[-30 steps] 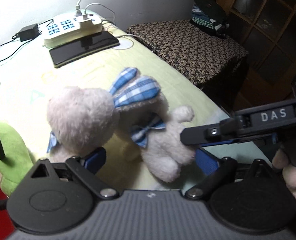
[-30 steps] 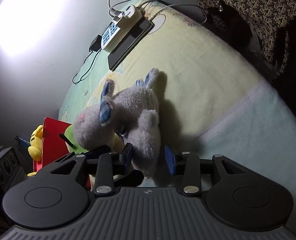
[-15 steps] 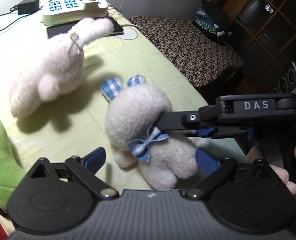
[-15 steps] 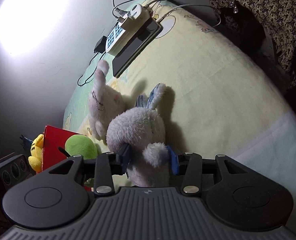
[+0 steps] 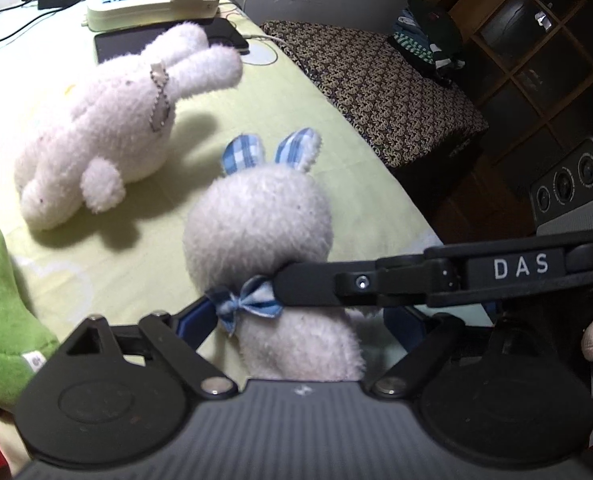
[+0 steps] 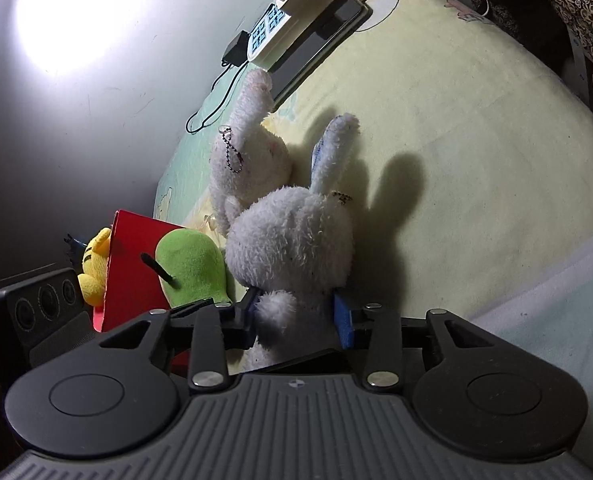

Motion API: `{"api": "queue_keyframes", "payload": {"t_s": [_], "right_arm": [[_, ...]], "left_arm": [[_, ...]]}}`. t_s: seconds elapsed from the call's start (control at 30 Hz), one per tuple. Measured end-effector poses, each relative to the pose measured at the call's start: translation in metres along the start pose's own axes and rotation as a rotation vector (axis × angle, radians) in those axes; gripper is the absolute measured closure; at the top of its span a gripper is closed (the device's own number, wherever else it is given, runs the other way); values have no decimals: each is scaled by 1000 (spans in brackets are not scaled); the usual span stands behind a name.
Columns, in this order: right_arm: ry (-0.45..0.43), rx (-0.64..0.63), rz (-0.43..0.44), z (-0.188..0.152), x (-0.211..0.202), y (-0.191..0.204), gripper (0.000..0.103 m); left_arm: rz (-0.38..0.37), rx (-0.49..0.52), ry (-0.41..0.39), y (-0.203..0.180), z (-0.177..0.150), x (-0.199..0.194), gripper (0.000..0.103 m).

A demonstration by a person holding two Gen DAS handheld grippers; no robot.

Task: Organize objects
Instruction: 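Carry the bunny plush with the right tool over the red box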

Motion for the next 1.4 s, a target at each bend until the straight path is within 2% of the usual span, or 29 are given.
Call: {"api": "queue_keyframes", "payload": {"t_s": [0.33,0.5,0.63,0.93,1.23,1.4], "right_arm": [[34,-82,12,-29,-1,21,62],[49,-125,34,-43,-1,32,62],[52,-227,32,-57,0,50,62],[87,-335,78,-79,6,84,62],[57,-402,136,-101,8,122,61],[31,-400,173,-112,13,141,61]], "left_arm": [[46,2,-23,-8,-21,-36,15],[93,21,-52,-19,-30,-55,15],[152,45,-77,-26,-37,-71,15],[237,23,-154,-27,-58,-113,15],[302,71,-234,-21,-68,-161,14],[313,79,-271,-12,-74,-188,14]]}}
Point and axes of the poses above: each gripper's, at about its wrist camera, not at the fingertips, and x roughly the way its jaws point, y to its left, z to its top, the point moved 1 cm from there along x, roughly the way its jaws point, and after that the axes turned 15 degrees about x, right-handed, at the moved point
